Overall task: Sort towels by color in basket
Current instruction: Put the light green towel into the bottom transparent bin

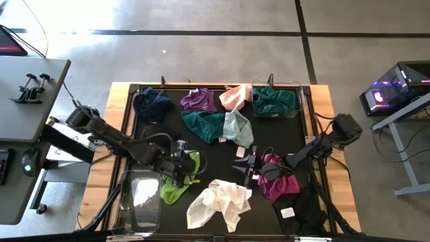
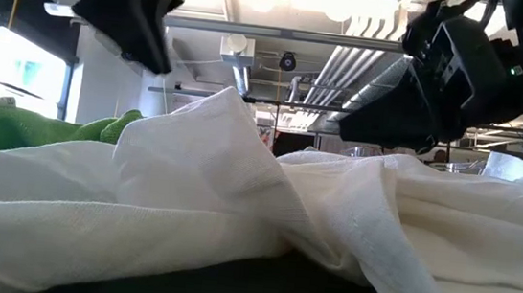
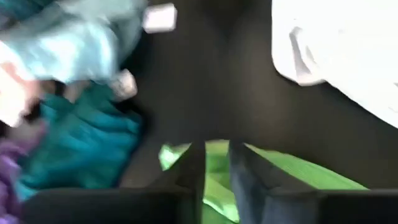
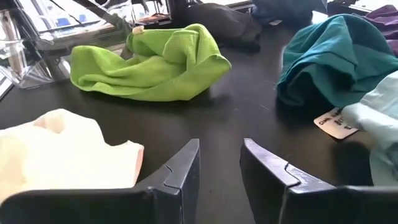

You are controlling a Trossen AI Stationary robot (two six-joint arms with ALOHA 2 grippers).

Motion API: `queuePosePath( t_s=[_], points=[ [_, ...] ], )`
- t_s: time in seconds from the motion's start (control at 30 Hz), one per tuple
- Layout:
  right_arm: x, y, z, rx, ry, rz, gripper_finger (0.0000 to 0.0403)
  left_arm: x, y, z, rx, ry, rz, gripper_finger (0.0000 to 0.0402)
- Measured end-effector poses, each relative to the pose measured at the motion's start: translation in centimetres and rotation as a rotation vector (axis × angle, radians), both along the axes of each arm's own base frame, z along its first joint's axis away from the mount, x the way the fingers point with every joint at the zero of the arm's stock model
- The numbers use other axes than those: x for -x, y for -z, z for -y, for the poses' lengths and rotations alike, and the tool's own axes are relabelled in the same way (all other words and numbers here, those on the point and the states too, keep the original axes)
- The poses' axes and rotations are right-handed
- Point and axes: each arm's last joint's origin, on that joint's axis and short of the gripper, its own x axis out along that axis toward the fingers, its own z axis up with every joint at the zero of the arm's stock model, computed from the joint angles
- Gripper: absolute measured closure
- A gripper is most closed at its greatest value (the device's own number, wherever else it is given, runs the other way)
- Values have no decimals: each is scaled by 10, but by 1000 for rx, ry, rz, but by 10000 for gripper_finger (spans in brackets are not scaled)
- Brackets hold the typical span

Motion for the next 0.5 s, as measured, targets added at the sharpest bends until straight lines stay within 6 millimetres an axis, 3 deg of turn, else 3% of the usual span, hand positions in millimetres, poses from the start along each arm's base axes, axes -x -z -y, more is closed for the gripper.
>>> queuePosePath(
  t_s=[0.3, 0.5],
  points=[
    [-1, 0, 0, -3, 5, 19, 295, -2, 46, -14, 168, -299, -249, 186],
    [-1, -1, 0, 0, 16, 22, 295, -10, 88, -17, 173, -291, -435, 157]
  ],
)
